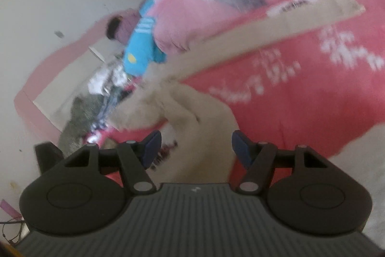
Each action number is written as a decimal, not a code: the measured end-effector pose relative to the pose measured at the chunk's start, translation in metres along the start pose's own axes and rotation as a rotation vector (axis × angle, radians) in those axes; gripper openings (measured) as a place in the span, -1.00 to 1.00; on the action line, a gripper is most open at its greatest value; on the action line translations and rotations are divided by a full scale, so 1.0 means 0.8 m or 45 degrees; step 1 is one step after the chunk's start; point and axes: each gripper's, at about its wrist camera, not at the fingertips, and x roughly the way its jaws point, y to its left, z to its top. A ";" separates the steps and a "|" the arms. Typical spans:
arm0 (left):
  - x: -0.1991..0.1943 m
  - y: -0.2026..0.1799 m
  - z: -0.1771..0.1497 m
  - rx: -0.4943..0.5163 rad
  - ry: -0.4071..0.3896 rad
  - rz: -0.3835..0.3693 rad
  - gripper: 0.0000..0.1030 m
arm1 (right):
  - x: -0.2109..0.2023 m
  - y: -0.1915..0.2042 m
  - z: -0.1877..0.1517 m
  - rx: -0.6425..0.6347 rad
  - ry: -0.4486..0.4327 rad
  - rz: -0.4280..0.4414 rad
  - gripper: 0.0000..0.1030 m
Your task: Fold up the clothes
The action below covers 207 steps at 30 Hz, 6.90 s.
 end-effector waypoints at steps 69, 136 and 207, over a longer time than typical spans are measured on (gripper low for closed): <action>0.017 -0.020 -0.026 0.051 0.182 -0.192 0.14 | 0.030 -0.017 -0.073 0.021 0.059 0.082 -0.99; -0.007 0.401 0.260 -0.937 -0.148 0.355 0.28 | 0.336 0.203 0.003 -1.385 0.324 0.323 -0.32; -0.002 0.430 0.262 -0.698 -0.142 0.781 -0.60 | 0.352 0.141 0.025 -1.058 0.369 0.392 -0.29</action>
